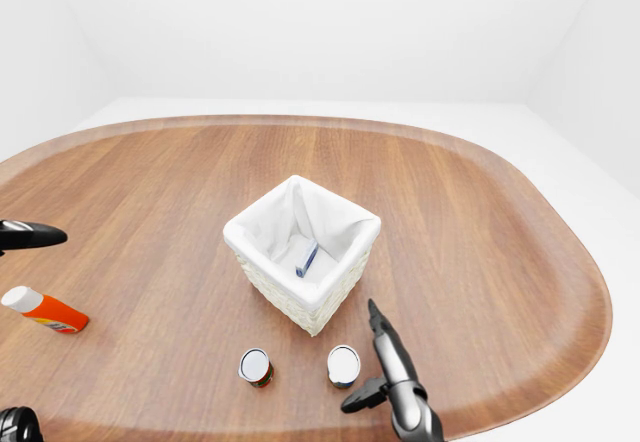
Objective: Pick up the alphabet soup and the cream cheese box, and put them in the basket.
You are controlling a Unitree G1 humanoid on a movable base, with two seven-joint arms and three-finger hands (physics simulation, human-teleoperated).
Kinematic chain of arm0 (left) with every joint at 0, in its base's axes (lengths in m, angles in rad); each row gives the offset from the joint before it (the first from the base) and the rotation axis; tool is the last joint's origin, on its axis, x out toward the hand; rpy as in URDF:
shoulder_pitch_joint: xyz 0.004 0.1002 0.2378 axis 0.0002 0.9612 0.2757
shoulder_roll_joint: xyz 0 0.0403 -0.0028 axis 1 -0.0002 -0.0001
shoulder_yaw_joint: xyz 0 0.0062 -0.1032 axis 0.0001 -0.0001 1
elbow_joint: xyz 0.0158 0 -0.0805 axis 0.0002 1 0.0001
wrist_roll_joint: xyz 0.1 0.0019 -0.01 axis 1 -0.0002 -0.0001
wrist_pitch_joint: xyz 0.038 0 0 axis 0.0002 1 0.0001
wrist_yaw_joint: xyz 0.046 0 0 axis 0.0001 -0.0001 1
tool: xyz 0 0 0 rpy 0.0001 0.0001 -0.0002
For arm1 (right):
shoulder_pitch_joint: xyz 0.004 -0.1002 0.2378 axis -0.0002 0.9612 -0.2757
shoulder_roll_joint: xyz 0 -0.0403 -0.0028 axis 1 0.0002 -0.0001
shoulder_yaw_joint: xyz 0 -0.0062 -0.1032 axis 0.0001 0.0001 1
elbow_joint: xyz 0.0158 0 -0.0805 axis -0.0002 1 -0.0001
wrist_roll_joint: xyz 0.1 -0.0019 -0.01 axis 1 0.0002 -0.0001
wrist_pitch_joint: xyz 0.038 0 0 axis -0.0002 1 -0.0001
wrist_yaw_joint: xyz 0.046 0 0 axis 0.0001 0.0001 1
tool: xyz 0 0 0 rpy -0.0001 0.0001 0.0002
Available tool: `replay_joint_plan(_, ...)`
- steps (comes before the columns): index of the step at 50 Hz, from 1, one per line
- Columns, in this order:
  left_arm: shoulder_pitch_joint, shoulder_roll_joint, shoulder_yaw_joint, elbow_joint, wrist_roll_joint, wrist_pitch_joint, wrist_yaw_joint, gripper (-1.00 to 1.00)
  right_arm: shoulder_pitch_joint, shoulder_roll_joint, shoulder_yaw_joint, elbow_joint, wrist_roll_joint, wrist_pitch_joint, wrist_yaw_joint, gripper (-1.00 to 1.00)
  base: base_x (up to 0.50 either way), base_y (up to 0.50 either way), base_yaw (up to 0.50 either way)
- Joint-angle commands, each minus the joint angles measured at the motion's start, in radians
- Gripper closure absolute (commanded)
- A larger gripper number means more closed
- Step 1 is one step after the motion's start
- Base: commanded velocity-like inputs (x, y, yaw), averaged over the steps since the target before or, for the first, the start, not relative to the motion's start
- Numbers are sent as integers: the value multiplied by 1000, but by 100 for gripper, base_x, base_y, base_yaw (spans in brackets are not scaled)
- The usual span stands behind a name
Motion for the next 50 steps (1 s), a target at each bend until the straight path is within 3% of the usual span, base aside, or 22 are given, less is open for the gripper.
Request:
replay_joint_plan(1,0,-1,-1,2,0,0,0,-100,-24,-4,28,40,7,0,-19,-100,0,0,0)
replay_joint_plan(22,-3,2,1,0,0,0,0,-100,-92,-9,37,183,32,0,-42,-100,0,0,0)
replay_joint_plan(50,-6,6,0,-3,-4,0,0,-100,-123,15,86,166,24,0,-41,-100,0,0,0)
